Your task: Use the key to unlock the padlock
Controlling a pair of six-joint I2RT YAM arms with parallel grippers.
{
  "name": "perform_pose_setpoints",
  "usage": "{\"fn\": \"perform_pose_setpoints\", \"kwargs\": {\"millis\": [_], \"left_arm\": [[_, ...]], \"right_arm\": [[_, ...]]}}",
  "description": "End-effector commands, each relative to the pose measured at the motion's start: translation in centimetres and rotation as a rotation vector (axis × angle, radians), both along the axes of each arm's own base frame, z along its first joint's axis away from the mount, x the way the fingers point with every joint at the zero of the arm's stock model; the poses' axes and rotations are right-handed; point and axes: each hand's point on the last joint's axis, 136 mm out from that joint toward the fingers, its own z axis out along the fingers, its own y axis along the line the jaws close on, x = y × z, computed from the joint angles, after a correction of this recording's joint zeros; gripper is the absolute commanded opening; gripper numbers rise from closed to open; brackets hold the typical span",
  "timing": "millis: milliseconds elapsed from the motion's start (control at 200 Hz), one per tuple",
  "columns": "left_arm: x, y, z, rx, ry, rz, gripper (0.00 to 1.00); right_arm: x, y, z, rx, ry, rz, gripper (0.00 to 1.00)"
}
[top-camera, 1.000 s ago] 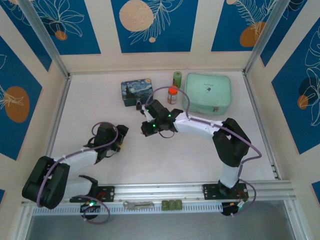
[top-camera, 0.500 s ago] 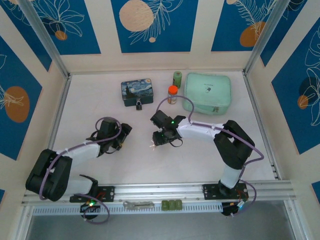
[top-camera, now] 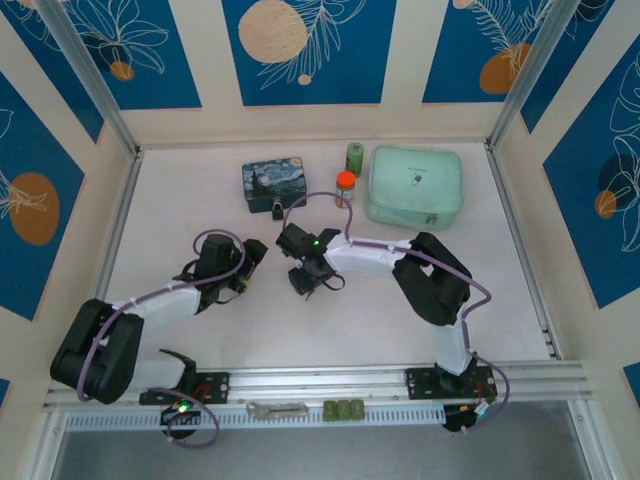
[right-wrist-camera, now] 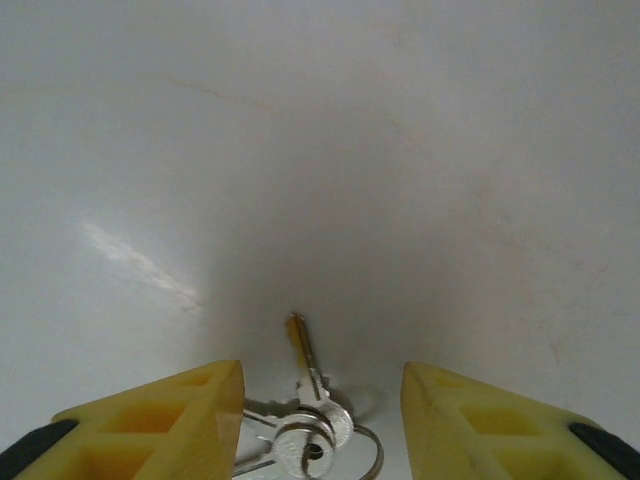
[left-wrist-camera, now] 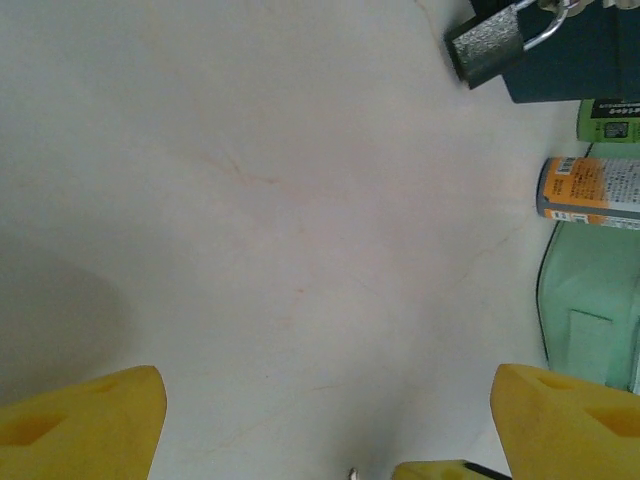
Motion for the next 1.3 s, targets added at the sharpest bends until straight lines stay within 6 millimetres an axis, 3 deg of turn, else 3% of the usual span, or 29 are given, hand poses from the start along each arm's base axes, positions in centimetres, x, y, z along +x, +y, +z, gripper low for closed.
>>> {"fn": "perform_pose_setpoints", "kwargs": {"millis": [0,110,220,340,585,765,995,1100,1185,1295], "left_arm": [[1.1,-0.5,2.2,0.006,-0.081,-0.017,0.85],[1.4,-0.5,2.8,0.023,-0.097,-0.032,0.85],[1.5,-0.6,3.3,0.025,-0.113,-0.038,0.85],[1.7,-0.8,4.2,0.023,-0.14,-0.052,0.84],[2.3,-3.2,6.7,-0.047,-0.244,-0.165,0.84],[2.4,-5.6,7.8,-0.154,-0.315,-0.245,0.8],[1.3,-9.5,8.0,-0.241,-0.339,-0.336,0.79],[0.9,-10.9,7.5,-0.287,-0.33,-0.355,0.73],[1.0,-10.7,6.6,-0.275,-0.315,-0.342,0.72],[1.3,-9.0,5.9,-0.19,-0.304,-0.296,0.74]], "right_arm": [[-0.8,-1.3,-1.0,-0.081,0.03,-0.051,0.41],[-1.4,-1.3,-1.6,-0.076,0.041,-0.057,0.29],[-1.6,-1.5,-2.3,-0.067,0.056,-0.068,0.0],[-1.2,-1.4,-2.1,0.008,0.068,-0.104,0.0],[-0.5,1.3,4.3,0.437,0.072,-0.032,0.0],[0.1,0.9,7.1,0.619,0.072,-0.027,0.0],[1.0,-0.2,8.6,0.721,0.071,-0.067,0.0],[1.4,-0.1,8.9,0.737,0.059,-0.079,0.0],[2.0,-0.7,8.0,0.68,0.049,-0.115,0.0],[2.1,-1.7,5.7,0.525,0.024,-0.148,0.0]]}}
